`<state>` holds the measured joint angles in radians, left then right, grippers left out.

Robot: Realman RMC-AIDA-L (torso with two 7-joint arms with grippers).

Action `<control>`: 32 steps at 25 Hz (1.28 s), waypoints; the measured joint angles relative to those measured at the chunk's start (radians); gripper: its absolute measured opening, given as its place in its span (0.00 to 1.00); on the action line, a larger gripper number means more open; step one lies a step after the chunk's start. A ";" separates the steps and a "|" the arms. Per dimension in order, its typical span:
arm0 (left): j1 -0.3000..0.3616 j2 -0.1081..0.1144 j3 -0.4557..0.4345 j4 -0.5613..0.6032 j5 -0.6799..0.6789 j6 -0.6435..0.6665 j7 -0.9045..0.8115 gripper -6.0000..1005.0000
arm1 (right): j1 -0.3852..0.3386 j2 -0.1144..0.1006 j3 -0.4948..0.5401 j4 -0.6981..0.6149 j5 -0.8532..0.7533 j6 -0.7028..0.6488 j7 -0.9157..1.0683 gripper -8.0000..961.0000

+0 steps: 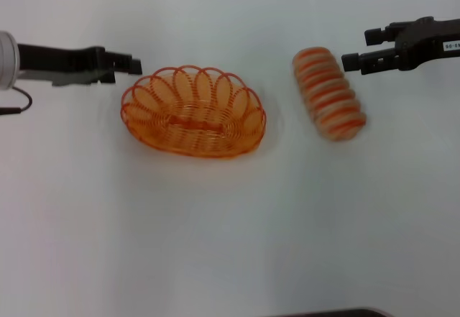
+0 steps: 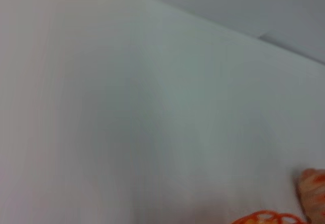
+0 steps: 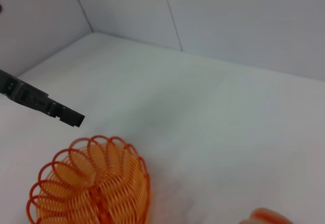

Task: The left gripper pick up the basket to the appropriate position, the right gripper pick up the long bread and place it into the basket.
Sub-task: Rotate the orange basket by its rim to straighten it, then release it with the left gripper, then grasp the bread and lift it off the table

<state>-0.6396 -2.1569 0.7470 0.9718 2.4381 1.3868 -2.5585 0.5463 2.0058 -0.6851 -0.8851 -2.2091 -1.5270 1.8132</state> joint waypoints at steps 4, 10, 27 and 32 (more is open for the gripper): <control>0.012 0.000 -0.003 0.022 -0.092 -0.007 0.132 0.58 | 0.000 0.001 0.014 0.001 0.021 0.001 0.005 0.97; 0.073 -0.006 -0.036 0.027 -0.363 -0.036 0.430 0.69 | 0.012 0.002 0.025 0.002 0.040 0.013 0.049 0.97; 0.125 0.010 -0.032 -0.043 -0.502 0.039 0.959 0.71 | 0.076 -0.026 -0.035 0.003 0.039 0.084 0.374 0.97; 0.115 0.048 -0.037 -0.020 -0.424 0.172 0.974 0.71 | 0.124 -0.055 -0.075 0.002 -0.012 0.059 0.526 0.97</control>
<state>-0.5242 -2.1088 0.7097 0.9514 2.0145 1.5586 -1.5847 0.6703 1.9510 -0.7603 -0.8832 -2.2215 -1.4682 2.3392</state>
